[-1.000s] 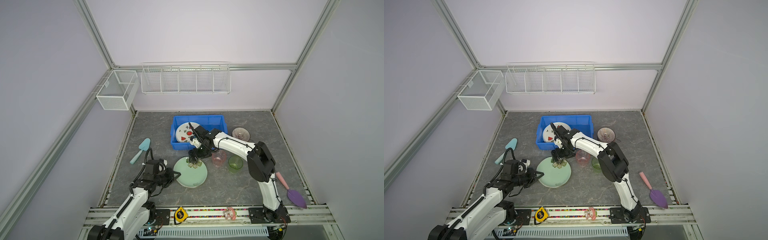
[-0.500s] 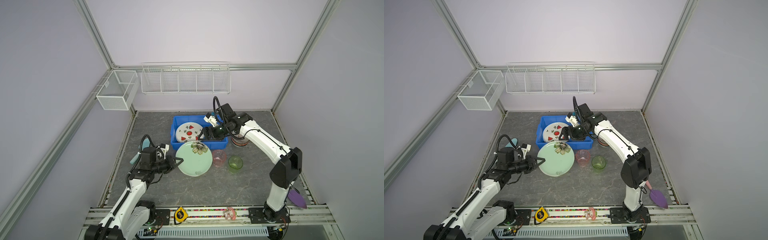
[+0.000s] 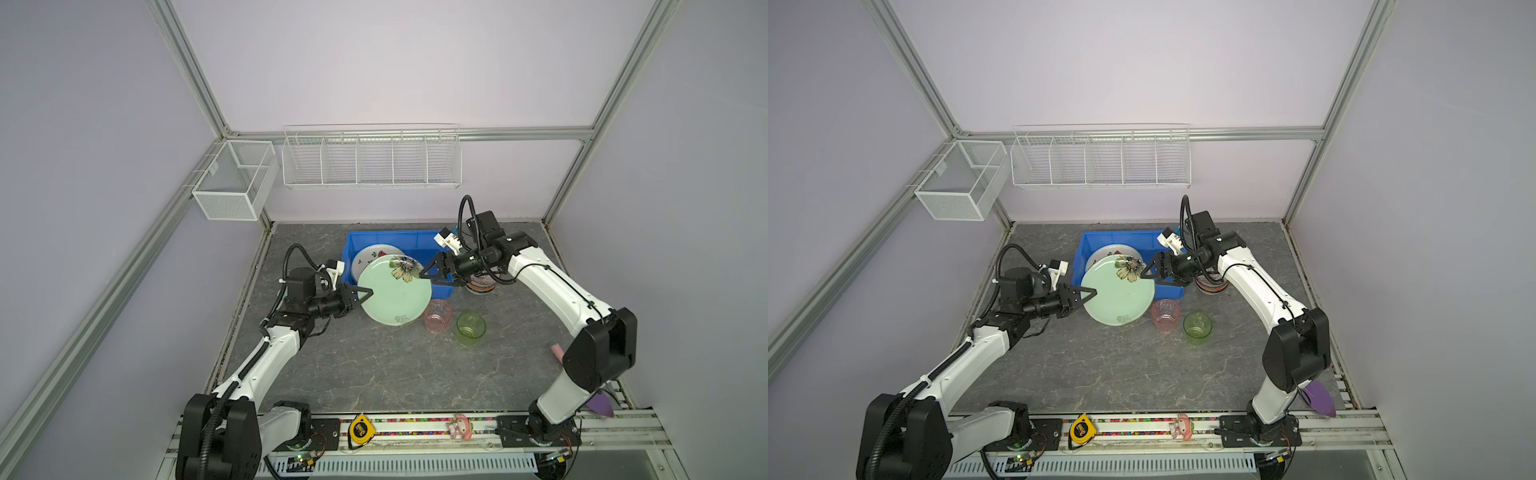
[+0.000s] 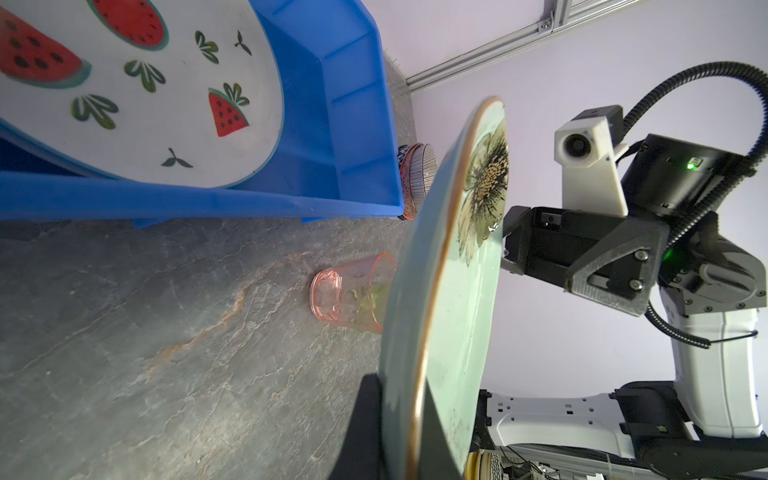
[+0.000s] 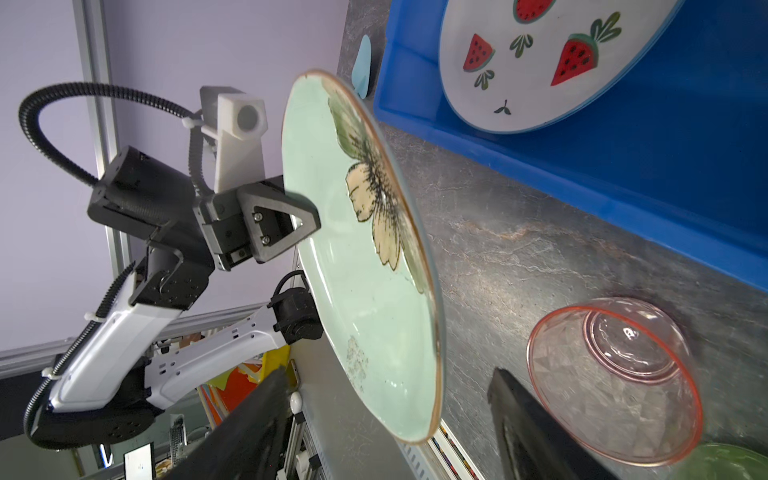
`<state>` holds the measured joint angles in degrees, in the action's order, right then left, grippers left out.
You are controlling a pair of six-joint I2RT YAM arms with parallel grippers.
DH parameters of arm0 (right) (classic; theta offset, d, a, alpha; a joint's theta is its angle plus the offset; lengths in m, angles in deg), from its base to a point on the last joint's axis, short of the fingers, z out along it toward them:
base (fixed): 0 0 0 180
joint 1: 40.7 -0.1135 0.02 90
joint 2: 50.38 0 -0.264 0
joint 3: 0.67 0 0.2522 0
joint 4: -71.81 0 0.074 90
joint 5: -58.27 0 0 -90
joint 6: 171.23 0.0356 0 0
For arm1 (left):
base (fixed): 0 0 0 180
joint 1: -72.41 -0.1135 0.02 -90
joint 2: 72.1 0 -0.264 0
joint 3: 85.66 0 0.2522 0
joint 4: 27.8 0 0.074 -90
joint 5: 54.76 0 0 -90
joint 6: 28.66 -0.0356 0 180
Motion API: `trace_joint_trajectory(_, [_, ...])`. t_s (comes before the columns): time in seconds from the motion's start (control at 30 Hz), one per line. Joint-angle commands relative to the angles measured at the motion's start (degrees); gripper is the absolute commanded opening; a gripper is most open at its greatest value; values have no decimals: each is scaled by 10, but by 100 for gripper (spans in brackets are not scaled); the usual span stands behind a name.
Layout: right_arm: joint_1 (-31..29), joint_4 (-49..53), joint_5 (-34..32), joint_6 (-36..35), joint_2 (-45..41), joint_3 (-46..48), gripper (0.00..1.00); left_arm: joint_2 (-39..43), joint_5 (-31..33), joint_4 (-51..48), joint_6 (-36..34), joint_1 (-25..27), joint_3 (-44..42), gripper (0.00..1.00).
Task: Place the mixed dishes into the plastic bin
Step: 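Lift the green plate upright over the bin while the left gripper steadies it, then lower the green plate into the bin onto the watermelon plate with the right gripper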
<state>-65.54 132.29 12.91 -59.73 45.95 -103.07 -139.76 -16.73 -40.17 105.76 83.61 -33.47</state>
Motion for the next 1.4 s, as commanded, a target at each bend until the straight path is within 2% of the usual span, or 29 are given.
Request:
trace_joint_trajectory(0.0, [-1, -48, 26, 17, -16, 28, 72, -4, -42, 79, 7, -3, 42, 0])
trace_joint_trajectory(0.23, [-1, -123, 37, 59, -10, 52, 47, -24, -39, 86, 8, -2, 50, 0])
trace_joint_trajectory(0.8, [-2, -207, 49, 112, 17, 60, 21, -48, -39, 91, 7, -2, 43, 0])
trace_joint_trajectory(0.97, [-2, -219, 51, 121, 25, 59, 8, -55, -38, 94, 8, -2, 43, 0])
trace_joint_trajectory(1.07, [-2, -222, 51, 123, 29, 54, 7, -58, -38, 92, 8, -2, 45, 0])
trace_joint_trajectory(1.13, [-2, -225, 51, 126, 31, 52, 7, -60, -35, 91, 8, -2, 45, 9])
trace_joint_trajectory(1.2, [-2, -225, 52, 127, 34, 49, 7, -59, -33, 87, 6, -2, 45, 22])
trace_joint_trajectory(1.3, [-2, -221, 48, 126, 38, 42, 7, -58, -32, 78, 3, -2, 47, 45])
trace_joint_trajectory(1.37, [-2, -211, 39, 121, 39, 35, 7, -58, -36, 58, -9, -3, 56, 70])
